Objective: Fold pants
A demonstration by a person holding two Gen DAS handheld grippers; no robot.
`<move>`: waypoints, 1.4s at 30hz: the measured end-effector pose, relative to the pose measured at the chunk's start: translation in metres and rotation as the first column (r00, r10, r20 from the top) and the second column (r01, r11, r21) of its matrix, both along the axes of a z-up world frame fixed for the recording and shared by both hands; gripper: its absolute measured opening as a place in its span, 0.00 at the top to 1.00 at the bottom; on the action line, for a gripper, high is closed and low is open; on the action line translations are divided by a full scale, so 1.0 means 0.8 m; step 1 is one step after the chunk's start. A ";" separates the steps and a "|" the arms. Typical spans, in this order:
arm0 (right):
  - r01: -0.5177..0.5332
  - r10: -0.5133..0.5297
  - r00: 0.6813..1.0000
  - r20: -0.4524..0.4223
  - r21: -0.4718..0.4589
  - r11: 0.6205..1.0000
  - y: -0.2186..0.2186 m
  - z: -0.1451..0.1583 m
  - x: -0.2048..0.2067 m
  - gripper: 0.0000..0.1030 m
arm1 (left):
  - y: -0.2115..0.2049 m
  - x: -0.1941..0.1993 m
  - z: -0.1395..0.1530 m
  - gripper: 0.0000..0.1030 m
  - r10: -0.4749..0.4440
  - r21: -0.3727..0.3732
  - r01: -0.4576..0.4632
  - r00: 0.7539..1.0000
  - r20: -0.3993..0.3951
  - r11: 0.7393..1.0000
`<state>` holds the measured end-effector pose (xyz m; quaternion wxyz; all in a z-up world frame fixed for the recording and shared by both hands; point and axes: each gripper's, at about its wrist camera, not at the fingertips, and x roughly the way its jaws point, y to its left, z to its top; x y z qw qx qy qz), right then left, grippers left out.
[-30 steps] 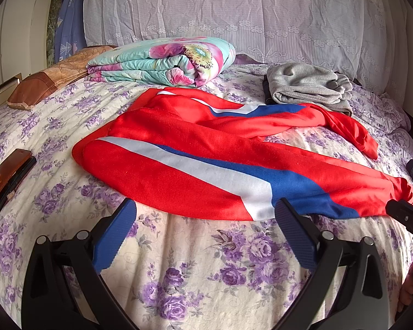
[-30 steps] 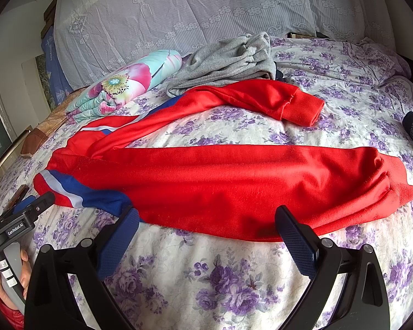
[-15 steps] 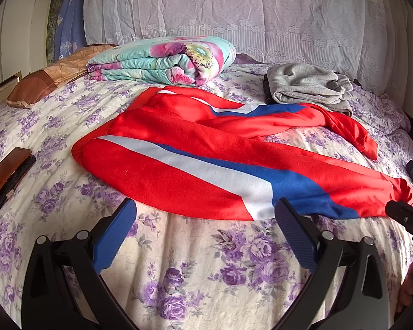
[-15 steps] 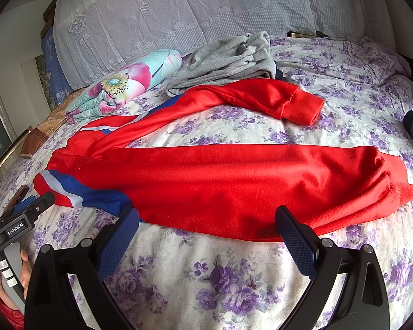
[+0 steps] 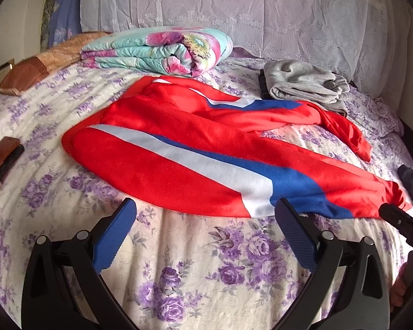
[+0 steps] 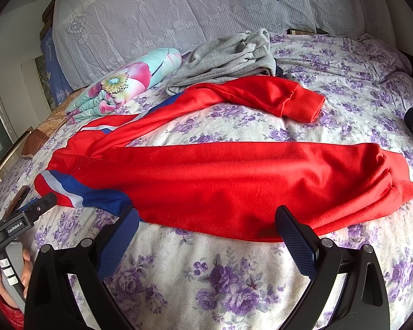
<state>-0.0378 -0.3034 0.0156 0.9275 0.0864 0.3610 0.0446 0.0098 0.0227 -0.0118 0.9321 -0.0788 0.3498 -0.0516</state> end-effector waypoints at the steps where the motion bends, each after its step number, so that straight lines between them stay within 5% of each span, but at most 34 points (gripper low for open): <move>1: -0.001 0.002 1.000 -0.010 0.024 1.000 -0.003 -0.009 -0.002 0.03 | 0.010 0.008 -0.005 0.05 -0.033 -0.068 0.030 0.999 -0.030 0.997; 3: 0.003 -0.002 1.000 -0.013 0.080 0.997 -0.013 -0.012 -0.008 0.03 | 0.035 0.022 -0.015 0.05 -0.074 -0.209 0.056 0.994 -0.081 0.976; 5: 0.019 -0.021 1.000 0.010 0.148 0.989 -0.024 -0.011 -0.020 0.03 | 0.053 0.024 -0.013 0.05 -0.101 -0.313 0.083 0.994 -0.043 0.946; 9: 0.043 -0.050 0.999 0.017 0.311 0.949 -0.050 -0.018 -0.049 0.03 | 0.055 0.041 -0.012 0.05 -0.139 -0.350 0.105 0.988 -0.072 0.931; 12: 0.053 -0.056 0.998 -0.006 0.469 0.882 -0.072 -0.028 -0.062 0.03 | 0.054 0.065 -0.011 0.05 -0.161 -0.388 0.104 0.980 -0.117 0.916; 18: 0.077 -0.097 0.995 0.001 0.587 0.806 -0.094 -0.030 -0.070 0.04 | 0.085 0.120 -0.013 0.05 -0.099 -0.546 -0.006 0.982 -0.163 0.838; 22: 0.122 -0.139 0.990 -0.025 0.649 0.751 -0.120 -0.032 -0.054 0.04 | 0.088 0.117 -0.012 0.05 -0.084 -0.538 0.005 0.989 -0.123 0.843; 27: 0.202 -0.226 0.972 -0.071 0.745 0.636 -0.161 -0.036 -0.019 0.04 | 0.095 0.118 -0.014 0.05 -0.069 -0.543 -0.002 0.992 -0.110 0.840; 30: 0.203 -0.252 0.966 -0.051 0.752 0.627 -0.177 -0.036 -0.001 0.04 | 0.099 0.122 -0.015 0.05 -0.052 -0.538 -0.011 0.993 -0.102 0.843; 31: 0.200 -0.252 0.967 -0.039 0.731 0.653 -0.180 -0.037 0.005 0.14 | 0.099 0.123 -0.015 0.07 -0.054 -0.532 -0.008 0.993 -0.102 0.846; 32: 0.218 -0.268 0.963 -0.035 0.685 0.695 -0.180 -0.038 0.007 0.43 | 0.098 0.124 -0.016 0.12 -0.051 -0.519 -0.011 0.993 -0.105 0.855; 33: 0.259 -0.290 0.955 -0.059 0.640 0.724 -0.181 -0.042 0.010 0.56 | 0.097 0.124 -0.016 0.17 -0.042 -0.499 -0.021 0.993 -0.114 0.866; 34: 0.279 -0.290 0.953 -0.089 0.633 0.723 -0.183 -0.050 0.012 0.82 | 0.097 0.125 -0.019 0.31 -0.028 -0.476 -0.037 0.991 -0.129 0.879; 35: 0.276 -0.281 0.954 -0.104 0.671 0.688 -0.190 -0.058 0.010 0.93 | 0.098 0.125 -0.021 0.42 -0.018 -0.468 -0.048 0.990 -0.137 0.883; 37: 0.251 -0.292 0.954 -0.073 0.731 0.635 -0.204 -0.056 -0.009 0.95 | 0.105 0.122 -0.025 0.60 -0.011 -0.483 -0.066 0.988 -0.154 0.873; 38: 0.244 -0.303 0.952 -0.049 0.720 0.650 -0.206 -0.048 -0.017 0.95 | 0.110 0.118 -0.029 0.75 -0.018 -0.502 -0.069 0.986 -0.167 0.862; 40: 0.200 -0.295 0.955 0.031 0.668 0.717 -0.206 -0.020 -0.043 0.95 | 0.116 0.102 -0.032 0.86 -0.059 -0.561 -0.061 0.979 -0.194 0.826; 42: 0.147 -0.262 0.960 0.102 0.612 0.777 -0.207 0.005 -0.071 0.95 | 0.114 0.074 -0.021 0.88 -0.089 -0.557 -0.027 0.980 -0.180 0.830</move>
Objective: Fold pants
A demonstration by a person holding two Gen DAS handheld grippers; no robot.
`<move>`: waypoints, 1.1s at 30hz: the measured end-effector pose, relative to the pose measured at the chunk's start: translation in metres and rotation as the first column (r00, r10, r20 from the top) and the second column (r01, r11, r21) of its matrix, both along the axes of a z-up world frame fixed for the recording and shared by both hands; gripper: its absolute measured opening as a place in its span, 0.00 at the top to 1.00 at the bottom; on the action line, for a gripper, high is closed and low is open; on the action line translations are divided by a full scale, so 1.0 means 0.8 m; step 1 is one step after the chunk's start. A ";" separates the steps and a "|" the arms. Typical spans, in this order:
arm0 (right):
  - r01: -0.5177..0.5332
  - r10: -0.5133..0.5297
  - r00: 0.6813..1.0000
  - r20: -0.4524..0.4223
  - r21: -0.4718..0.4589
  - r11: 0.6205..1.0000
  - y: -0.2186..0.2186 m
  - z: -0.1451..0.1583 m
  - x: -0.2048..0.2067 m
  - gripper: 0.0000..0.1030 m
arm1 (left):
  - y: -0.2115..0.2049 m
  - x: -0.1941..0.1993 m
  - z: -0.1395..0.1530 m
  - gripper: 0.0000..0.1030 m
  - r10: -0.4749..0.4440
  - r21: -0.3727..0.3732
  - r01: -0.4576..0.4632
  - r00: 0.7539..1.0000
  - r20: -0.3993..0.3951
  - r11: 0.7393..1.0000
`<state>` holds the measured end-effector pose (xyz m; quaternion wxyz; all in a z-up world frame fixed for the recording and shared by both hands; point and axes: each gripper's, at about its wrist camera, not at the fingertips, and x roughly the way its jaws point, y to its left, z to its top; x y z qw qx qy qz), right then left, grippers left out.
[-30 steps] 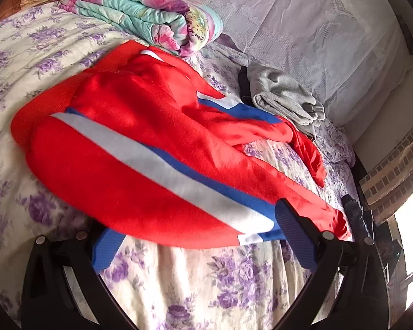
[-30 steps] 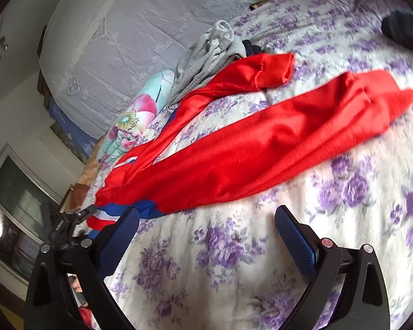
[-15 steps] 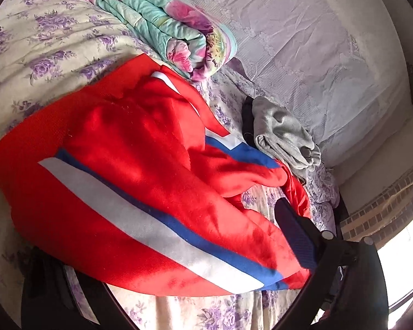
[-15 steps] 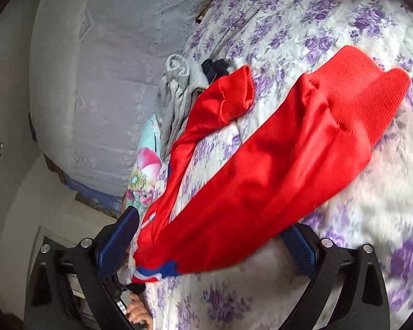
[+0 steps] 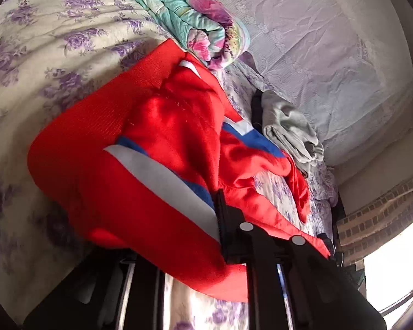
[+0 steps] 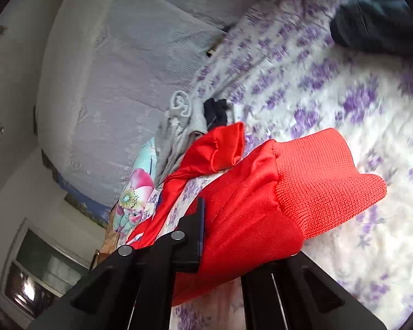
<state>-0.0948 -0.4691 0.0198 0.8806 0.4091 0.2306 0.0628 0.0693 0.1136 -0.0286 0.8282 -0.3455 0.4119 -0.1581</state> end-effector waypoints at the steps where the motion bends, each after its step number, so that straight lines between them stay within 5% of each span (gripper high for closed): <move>1: -0.007 0.008 1.000 0.019 -0.032 0.999 -0.004 0.010 -0.018 0.95 | -0.004 -0.013 0.006 0.89 -0.018 0.012 0.018 1.000 0.008 1.000; 7: -0.018 0.030 0.996 0.088 -0.141 0.990 -0.048 0.037 -0.134 0.93 | -0.034 -0.107 0.050 0.87 -0.173 0.057 0.171 0.984 0.038 0.984; 9: -0.002 0.013 0.999 0.049 -0.202 0.979 -0.055 0.019 -0.151 0.90 | -0.032 -0.122 0.040 0.55 -0.150 0.121 0.148 0.989 0.007 0.981; 10: 0.016 -0.013 1.000 0.016 -0.209 0.978 -0.058 0.002 -0.152 0.86 | -0.025 -0.129 0.028 0.31 -0.113 0.122 0.114 0.993 -0.018 0.986; 11: 0.014 -0.018 1.000 -0.021 -0.169 0.986 -0.063 -0.018 -0.146 0.85 | -0.017 -0.137 0.017 0.26 -0.081 0.089 0.083 0.996 -0.035 0.992; 12: -0.001 -0.002 0.998 -0.066 -0.050 0.999 -0.076 -0.033 -0.143 0.85 | -0.008 -0.144 0.009 0.26 -0.054 0.052 0.056 0.997 -0.046 0.997; 14: -0.003 0.003 1.000 -0.016 0.052 0.999 -0.092 -0.041 -0.142 0.82 | 0.006 -0.157 0.008 0.26 -0.051 -0.007 0.050 0.999 -0.017 0.999; 17: 0.016 -0.014 1.000 -0.021 0.073 0.997 -0.102 -0.046 -0.143 0.58 | 0.020 -0.170 0.010 0.26 -0.023 -0.053 0.022 1.000 -0.020 0.998; 24: 0.027 -0.034 0.998 0.047 0.141 0.990 -0.109 -0.050 -0.155 0.48 | 0.030 -0.164 -0.001 0.33 0.037 -0.090 -0.039 0.999 -0.026 0.995; 25: 0.027 -0.034 0.998 0.045 0.148 0.989 -0.110 -0.051 -0.154 0.48 | 0.030 -0.158 -0.002 0.39 0.044 -0.081 -0.047 0.998 -0.039 0.996; 28: 0.030 -0.034 0.999 0.029 0.124 0.992 -0.103 -0.050 -0.148 0.48 | 0.019 -0.135 -0.010 0.84 0.044 -0.022 -0.046 0.995 -0.087 0.999; 33: 0.029 -0.028 0.998 -0.048 0.019 0.999 -0.087 -0.043 -0.145 0.50 | 0.036 -0.145 0.002 0.88 0.072 -0.014 -0.072 0.996 -0.047 0.997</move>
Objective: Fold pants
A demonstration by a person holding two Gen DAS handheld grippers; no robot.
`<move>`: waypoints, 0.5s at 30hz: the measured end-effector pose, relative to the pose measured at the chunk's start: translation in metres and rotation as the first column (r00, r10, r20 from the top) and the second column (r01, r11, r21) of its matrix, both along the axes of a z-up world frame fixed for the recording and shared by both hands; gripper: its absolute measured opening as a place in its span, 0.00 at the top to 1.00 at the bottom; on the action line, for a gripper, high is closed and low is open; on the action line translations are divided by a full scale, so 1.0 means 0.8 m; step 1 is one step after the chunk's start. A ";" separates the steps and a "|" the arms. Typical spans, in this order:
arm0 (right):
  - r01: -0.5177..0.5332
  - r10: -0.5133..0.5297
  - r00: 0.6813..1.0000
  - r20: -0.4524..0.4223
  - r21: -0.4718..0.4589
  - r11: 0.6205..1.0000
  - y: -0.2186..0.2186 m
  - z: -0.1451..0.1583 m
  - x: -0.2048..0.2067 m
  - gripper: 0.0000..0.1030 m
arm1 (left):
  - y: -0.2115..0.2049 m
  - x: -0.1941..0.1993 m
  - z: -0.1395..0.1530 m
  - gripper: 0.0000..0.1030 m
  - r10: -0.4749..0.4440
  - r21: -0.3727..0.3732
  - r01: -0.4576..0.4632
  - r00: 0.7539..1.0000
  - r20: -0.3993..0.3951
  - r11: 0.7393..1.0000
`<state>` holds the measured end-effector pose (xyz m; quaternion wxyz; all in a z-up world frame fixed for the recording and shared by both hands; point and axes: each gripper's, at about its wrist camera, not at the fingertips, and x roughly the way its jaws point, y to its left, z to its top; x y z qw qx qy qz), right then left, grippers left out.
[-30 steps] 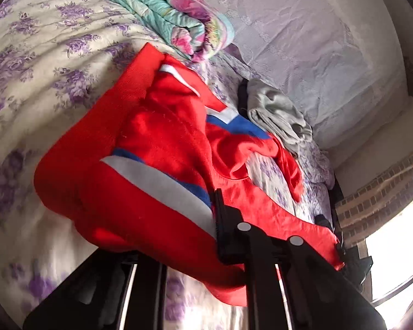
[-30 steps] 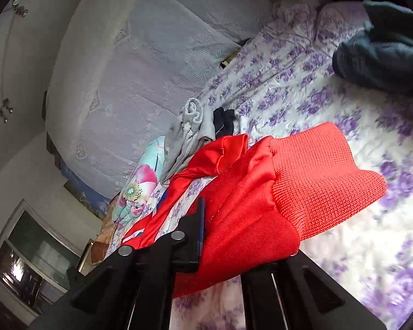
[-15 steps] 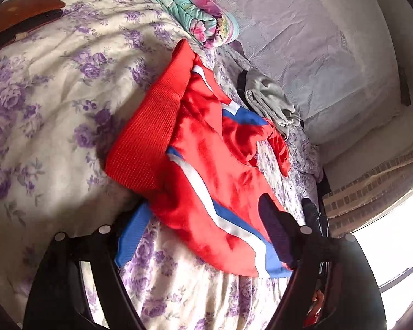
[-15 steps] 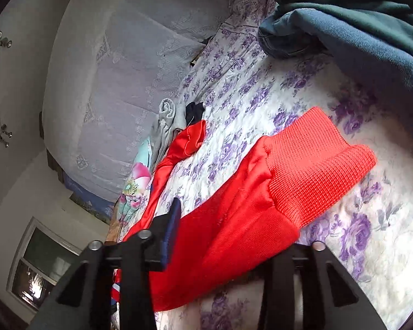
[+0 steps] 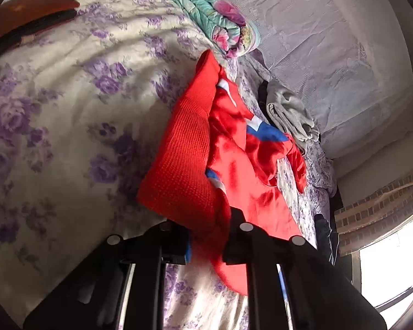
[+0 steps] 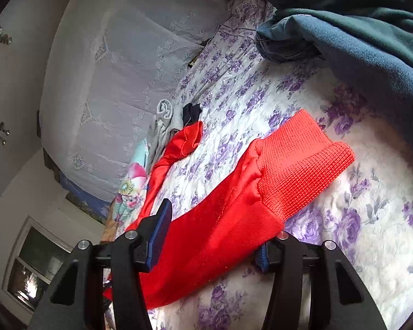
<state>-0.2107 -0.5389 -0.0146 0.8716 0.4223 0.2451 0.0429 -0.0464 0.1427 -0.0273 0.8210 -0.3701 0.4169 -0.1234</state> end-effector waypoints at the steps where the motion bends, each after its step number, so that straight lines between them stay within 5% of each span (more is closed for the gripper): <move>1: -0.011 0.011 1.000 -0.005 -0.015 1.000 0.006 0.001 -0.001 0.56 | 0.008 -0.005 0.007 0.88 0.012 0.013 -0.012 1.000 0.011 1.000; 2: -0.024 0.023 1.000 -0.010 -0.029 0.999 0.012 0.002 -0.004 0.68 | 0.015 -0.009 0.013 0.88 0.022 0.033 -0.023 1.000 0.016 0.999; 4: -0.062 0.060 0.998 -0.028 -0.078 0.995 0.033 0.005 -0.009 0.76 | 0.031 -0.017 0.024 0.88 0.049 0.080 -0.050 0.999 0.020 0.996; 9: -0.132 0.109 0.987 -0.121 -0.204 0.970 0.078 -0.005 -0.016 0.79 | 0.060 -0.024 0.002 0.82 0.042 0.150 -0.034 0.998 -0.052 0.988; 12: -0.122 0.104 0.987 -0.122 -0.156 0.980 0.069 -0.005 -0.019 0.75 | 0.058 -0.031 0.005 0.79 0.023 0.169 -0.021 1.000 -0.014 0.985; 15: -0.105 0.090 0.987 -0.131 -0.105 0.989 0.052 0.000 -0.033 0.74 | 0.060 -0.048 0.033 0.49 0.048 0.241 -0.062 0.997 0.064 0.968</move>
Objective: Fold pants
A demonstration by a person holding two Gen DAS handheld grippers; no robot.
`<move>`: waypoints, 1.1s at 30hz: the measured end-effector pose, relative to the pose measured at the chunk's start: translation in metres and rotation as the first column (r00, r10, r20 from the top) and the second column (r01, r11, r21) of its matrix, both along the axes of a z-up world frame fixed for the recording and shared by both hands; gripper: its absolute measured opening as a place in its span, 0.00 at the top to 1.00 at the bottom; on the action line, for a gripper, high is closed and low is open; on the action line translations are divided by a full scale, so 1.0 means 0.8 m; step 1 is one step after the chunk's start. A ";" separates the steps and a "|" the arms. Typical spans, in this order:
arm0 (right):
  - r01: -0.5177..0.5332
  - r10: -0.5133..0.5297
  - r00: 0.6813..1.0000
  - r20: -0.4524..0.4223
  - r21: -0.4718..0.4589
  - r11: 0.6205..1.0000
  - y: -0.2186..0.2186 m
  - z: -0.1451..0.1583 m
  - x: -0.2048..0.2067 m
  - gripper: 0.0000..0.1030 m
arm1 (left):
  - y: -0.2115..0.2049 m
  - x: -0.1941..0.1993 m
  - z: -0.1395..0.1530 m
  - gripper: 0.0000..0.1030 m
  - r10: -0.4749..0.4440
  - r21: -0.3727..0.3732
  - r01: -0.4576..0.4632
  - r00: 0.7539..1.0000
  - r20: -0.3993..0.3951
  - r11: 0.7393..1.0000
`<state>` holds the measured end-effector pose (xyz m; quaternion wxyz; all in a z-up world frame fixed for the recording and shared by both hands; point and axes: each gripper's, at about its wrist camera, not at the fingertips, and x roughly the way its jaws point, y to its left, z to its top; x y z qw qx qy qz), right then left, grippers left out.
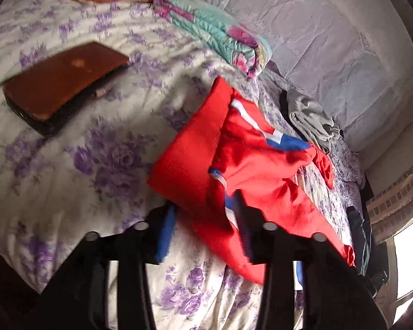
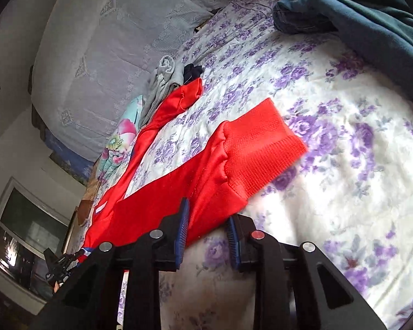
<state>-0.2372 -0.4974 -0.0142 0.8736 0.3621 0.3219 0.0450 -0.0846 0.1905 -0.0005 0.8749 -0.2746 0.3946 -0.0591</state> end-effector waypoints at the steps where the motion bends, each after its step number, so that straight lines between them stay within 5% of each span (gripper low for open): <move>1: 0.016 -0.016 1.000 0.001 -0.008 1.000 -0.006 0.005 -0.008 0.68 | 0.003 -0.009 0.018 0.33 0.028 0.053 -0.031 0.998 0.058 0.998; 2: 0.062 -0.062 0.998 -0.009 -0.045 0.997 -0.013 0.013 -0.018 0.42 | 0.004 -0.014 0.033 0.20 0.053 0.101 -0.064 0.993 0.106 0.993; 4: 0.171 -0.172 0.985 0.003 -0.123 0.978 -0.030 0.033 -0.040 0.24 | 0.007 -0.022 0.066 0.09 0.097 0.199 -0.142 0.971 0.220 0.970; 7: 0.313 -0.310 0.950 0.041 -0.118 0.943 -0.064 0.057 -0.064 0.23 | 0.006 0.015 0.084 0.08 0.069 0.205 -0.118 0.970 0.232 0.972; 10: 0.286 -0.281 0.957 0.078 -0.073 0.955 -0.065 0.070 -0.052 0.23 | -0.008 0.079 0.079 0.08 -0.021 0.173 -0.011 0.984 0.178 0.985; 13: 0.215 -0.209 0.974 0.089 -0.064 0.974 -0.034 0.070 -0.023 0.23 | -0.023 0.156 0.061 0.08 -0.002 0.203 -0.014 0.997 0.080 0.979; 16: 0.146 -0.142 0.988 0.066 -0.066 0.987 -0.002 0.062 0.012 0.23 | -0.027 0.204 0.027 0.08 -0.027 0.084 0.030 0.999 -0.031 0.996; 19: 0.094 -0.093 0.994 0.049 -0.016 0.995 0.016 0.062 0.052 0.23 | -0.025 0.235 -0.023 0.08 -0.072 -0.129 0.055 0.989 -0.129 0.990; 21: 0.038 -0.040 0.998 0.054 0.044 0.998 0.027 0.067 0.093 0.23 | -0.024 0.232 -0.041 0.08 -0.018 -0.149 0.005 0.996 -0.084 0.989; 28: -0.032 0.032 0.999 0.003 0.044 0.999 0.065 0.059 0.266 0.24 | -0.046 0.214 -0.021 0.08 0.039 0.025 -0.040 0.999 0.031 0.999; 33: 0.010 0.011 0.996 -0.094 0.223 0.975 0.064 -0.002 0.372 0.37 | -0.028 0.217 -0.030 0.08 0.072 -0.067 -0.071 0.997 0.012 0.995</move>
